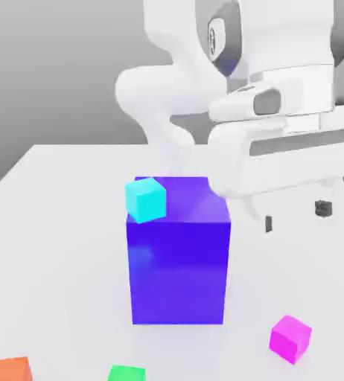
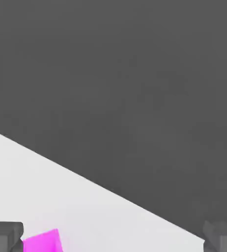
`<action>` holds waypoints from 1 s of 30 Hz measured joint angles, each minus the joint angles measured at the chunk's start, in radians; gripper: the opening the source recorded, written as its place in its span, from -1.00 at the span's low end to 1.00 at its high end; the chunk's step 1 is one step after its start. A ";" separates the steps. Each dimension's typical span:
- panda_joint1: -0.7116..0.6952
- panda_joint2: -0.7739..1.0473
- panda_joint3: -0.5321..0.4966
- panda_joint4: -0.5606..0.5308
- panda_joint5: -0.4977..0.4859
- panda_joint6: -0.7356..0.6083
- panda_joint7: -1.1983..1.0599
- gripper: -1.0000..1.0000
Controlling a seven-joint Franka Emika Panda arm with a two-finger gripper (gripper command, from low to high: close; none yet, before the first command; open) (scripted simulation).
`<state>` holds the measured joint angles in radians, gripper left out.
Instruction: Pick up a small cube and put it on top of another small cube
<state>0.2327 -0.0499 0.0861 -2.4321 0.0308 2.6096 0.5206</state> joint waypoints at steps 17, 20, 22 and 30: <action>0.111 0.469 -0.018 -0.017 -0.133 0.257 -0.005 -1.00; 0.111 0.476 -0.019 -0.016 -0.136 0.262 -0.003 -1.00; 0.102 0.423 -0.007 -0.027 -0.126 0.220 -0.011 -1.00; -0.064 0.301 -0.092 0.040 -0.036 0.028 -0.093 -1.00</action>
<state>0.1684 0.2509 -0.0062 -2.3917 -0.0056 2.6378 0.4273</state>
